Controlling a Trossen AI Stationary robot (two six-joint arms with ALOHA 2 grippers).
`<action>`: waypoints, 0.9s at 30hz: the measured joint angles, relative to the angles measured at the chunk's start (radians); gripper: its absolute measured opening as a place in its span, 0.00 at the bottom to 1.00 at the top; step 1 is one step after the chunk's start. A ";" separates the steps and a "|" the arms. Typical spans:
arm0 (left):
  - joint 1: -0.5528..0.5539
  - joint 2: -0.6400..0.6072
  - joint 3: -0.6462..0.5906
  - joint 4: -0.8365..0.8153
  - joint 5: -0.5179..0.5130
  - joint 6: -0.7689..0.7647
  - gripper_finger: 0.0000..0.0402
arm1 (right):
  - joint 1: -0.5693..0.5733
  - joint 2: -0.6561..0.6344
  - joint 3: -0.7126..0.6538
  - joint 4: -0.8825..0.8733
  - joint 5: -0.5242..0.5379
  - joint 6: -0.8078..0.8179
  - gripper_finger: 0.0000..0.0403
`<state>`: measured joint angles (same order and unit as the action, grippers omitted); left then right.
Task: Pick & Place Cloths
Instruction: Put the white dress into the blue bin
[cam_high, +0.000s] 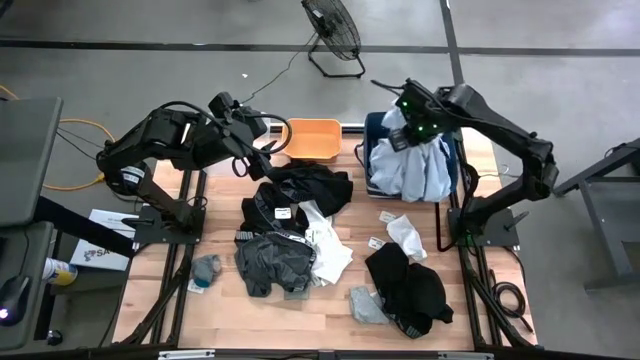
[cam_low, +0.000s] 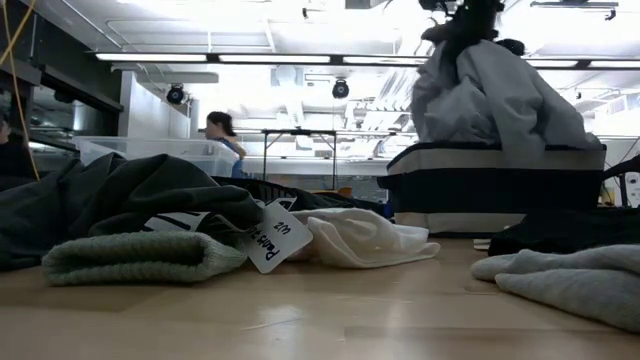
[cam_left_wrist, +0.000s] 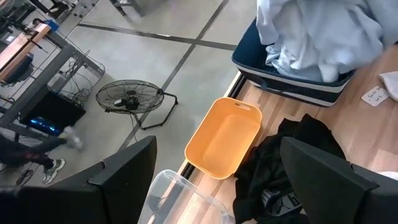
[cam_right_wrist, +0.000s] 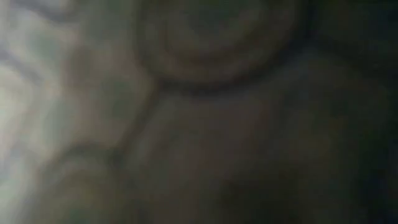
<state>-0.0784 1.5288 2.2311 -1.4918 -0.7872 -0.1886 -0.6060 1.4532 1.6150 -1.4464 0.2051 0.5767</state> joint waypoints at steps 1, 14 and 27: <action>0.000 0.000 0.000 0.000 0.000 0.000 0.84 | -0.005 0.000 0.000 -0.007 0.060 0.012 0.07; 0.000 0.000 0.000 0.007 -0.009 0.000 0.84 | -0.053 -0.002 0.000 0.220 0.565 -0.038 0.07; 0.000 0.001 0.000 0.001 -0.006 0.001 0.84 | -0.010 -0.002 -0.015 0.172 0.334 0.044 0.07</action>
<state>-0.0784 1.5295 2.2311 -1.4910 -0.7937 -0.1879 -0.6156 1.4513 1.6000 -1.2745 0.5394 0.6208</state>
